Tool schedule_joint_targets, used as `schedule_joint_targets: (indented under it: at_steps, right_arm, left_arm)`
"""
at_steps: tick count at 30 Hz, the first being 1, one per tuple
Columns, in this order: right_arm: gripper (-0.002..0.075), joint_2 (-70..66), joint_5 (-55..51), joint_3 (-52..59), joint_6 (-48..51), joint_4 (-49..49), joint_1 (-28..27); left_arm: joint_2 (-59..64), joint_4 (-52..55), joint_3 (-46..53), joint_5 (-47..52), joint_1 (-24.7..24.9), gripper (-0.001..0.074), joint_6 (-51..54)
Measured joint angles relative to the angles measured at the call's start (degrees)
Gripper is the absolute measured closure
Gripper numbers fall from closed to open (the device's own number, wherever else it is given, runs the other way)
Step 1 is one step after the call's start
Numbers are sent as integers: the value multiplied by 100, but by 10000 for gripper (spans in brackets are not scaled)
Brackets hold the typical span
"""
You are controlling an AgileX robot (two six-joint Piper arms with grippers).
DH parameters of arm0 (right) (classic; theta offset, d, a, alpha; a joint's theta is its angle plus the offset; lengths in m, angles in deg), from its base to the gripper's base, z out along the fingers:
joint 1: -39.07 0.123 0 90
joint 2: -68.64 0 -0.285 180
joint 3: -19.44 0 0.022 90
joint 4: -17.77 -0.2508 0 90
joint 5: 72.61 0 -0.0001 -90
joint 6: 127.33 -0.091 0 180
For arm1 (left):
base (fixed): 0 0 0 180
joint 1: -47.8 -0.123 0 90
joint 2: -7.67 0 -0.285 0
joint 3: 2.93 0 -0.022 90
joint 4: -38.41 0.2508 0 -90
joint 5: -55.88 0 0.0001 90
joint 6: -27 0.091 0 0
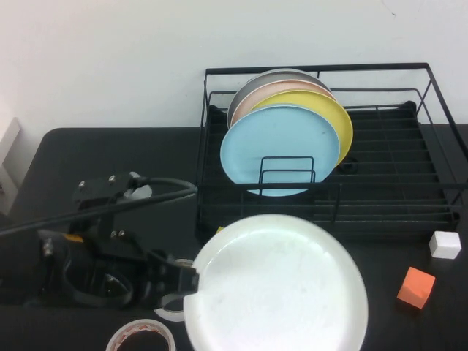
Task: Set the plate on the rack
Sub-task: Hand over the plate
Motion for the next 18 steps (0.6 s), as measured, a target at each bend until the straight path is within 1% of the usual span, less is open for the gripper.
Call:
schedule_joint_targets:
  at_steps: [2,4,5,9,11,12,14,18]
  right_arm:
    - [701,-401,-415,-204,703,-393,0]
    - [636,-929,-697,-440,1377,-719,0]
    - [581,-1203,-790,-586,1731,-868,0]
    - [306,-2229,-1031,-1266,2901,-1192,0]
    - [227,-2731,-1258,-1584,3372,-1233,0]
    - [204,-3016,-1408,-1752,3606,-1248,0]
    - [184,-3536,-1641,-2025,3931,-1256,0]
    - [170,-4649,-1976,-2601,4392,-1271,0]
  left_arm:
    - [0,-181,0,-156,81,731,189]
    - [0,-504,0,-215,152,731,517]
    - [0,-656,0,-224,166,731,693]
    - [0,-1031,0,-213,175,731,1120]
    - [0,-1084,0,-213,175,731,1196]
    - [0,-1101,0,-213,175,731,1242]
    - [0,-1154,0,-213,175,731,1362]
    - [0,-1183,0,-123,175,731,1487]
